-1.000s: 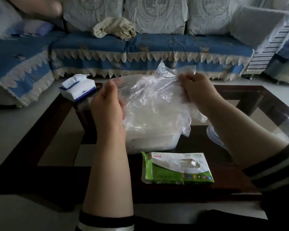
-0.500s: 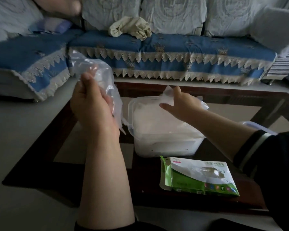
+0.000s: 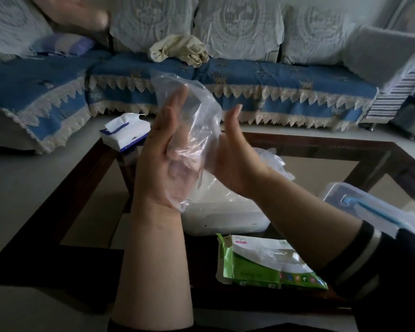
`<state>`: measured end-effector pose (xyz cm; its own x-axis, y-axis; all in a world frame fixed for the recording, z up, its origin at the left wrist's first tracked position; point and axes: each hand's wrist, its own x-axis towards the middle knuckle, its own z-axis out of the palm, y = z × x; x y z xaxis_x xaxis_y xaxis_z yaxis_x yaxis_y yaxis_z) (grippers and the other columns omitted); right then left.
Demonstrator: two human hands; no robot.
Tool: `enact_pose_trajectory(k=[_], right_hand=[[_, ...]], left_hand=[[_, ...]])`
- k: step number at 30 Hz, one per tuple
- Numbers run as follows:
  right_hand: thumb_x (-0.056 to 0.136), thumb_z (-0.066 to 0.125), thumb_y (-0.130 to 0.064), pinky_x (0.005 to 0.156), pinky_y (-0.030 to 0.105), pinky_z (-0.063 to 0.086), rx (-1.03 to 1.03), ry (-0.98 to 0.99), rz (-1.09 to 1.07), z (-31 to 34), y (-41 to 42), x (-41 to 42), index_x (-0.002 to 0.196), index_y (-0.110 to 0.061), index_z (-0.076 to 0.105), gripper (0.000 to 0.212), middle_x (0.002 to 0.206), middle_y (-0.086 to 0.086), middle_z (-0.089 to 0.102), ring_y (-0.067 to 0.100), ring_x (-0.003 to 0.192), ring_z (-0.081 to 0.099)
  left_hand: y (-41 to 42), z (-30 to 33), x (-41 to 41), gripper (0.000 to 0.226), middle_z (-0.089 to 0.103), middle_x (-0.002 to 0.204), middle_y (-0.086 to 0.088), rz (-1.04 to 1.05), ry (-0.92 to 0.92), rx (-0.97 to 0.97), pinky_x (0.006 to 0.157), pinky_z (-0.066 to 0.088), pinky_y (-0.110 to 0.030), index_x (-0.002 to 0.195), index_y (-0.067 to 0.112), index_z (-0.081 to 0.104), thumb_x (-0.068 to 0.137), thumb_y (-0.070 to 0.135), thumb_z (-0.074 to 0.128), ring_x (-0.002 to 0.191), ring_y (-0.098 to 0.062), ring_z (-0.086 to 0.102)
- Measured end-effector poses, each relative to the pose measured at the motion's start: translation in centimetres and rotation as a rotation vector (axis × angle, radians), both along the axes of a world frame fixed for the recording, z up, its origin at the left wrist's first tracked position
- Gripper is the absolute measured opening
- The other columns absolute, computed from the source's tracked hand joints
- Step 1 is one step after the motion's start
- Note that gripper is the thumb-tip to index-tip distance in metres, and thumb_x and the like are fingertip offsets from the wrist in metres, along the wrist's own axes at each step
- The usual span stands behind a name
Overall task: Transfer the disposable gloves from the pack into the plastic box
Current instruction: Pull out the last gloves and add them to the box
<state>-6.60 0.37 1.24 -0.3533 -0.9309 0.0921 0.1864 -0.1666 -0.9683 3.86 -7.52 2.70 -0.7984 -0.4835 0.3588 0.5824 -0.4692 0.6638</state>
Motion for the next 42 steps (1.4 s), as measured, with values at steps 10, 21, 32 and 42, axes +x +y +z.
enact_pose_trajectory(k=[10, 21, 32, 42], right_hand=[[0.087, 0.067, -0.016, 0.036, 0.018, 0.03, 0.338, 0.4, -0.624, 1.4, 4.3, -4.6, 0.131, -0.01, 0.044, 0.049, 0.08, 0.002, 0.067, 0.003, 0.04, 0.038], [0.083, 0.063, -0.051, 0.063, 0.035, 0.053, 1.016, 1.398, -0.526, -4.2, 3.5, -6.4, 0.147, -0.019, 0.015, 0.086, 0.081, 0.003, 0.063, 0.018, 0.07, 0.058], [0.082, 0.065, -0.05, 0.096, 0.038, 0.047, 0.894, 1.667, -0.495, -4.5, 4.7, -6.7, 0.146, -0.017, 0.021, 0.085, 0.13, 0.009, 0.054, 0.027, 0.119, 0.053], [0.092, 0.058, -0.034, 0.076, 0.025, 0.049, 0.401, 1.298, -0.916, 0.7, 8.7, -3.3, 0.111, -0.019, 0.057, 0.025, 0.091, -0.006, 0.061, 0.01, 0.08, 0.057]], left_hand=[[-0.9, -1.8, -1.8, 0.028, 0.068, 0.083, 0.008, 0.605, -0.816, -0.739, 0.058, 0.046, -0.018, 0.127, 0.029, 0.055, 0.1, 0.025, 0.051, 0.069, 0.004, 0.059], [-0.6, -5.2, -4.5, 0.084, 0.05, 0.141, -0.011, 0.579, -1.422, -1.407, 0.103, 0.033, -0.047, 0.155, 0.022, 0.003, 0.093, 0.031, 0.06, 0.126, -0.033, 0.045], [-1.9, -4.5, -3.3, 0.043, 0.059, 0.124, -0.003, 0.792, -1.202, -0.943, 0.102, 0.037, -0.053, 0.132, 0.027, 0.048, 0.092, 0.03, 0.062, 0.123, -0.028, 0.047], [1.2, -2.7, -2.0, 0.014, 0.059, 0.091, 0.012, 0.767, -0.779, -1.104, 0.066, 0.042, -0.016, 0.11, 0.021, 0.058, 0.096, 0.022, 0.057, 0.08, -0.002, 0.057]])
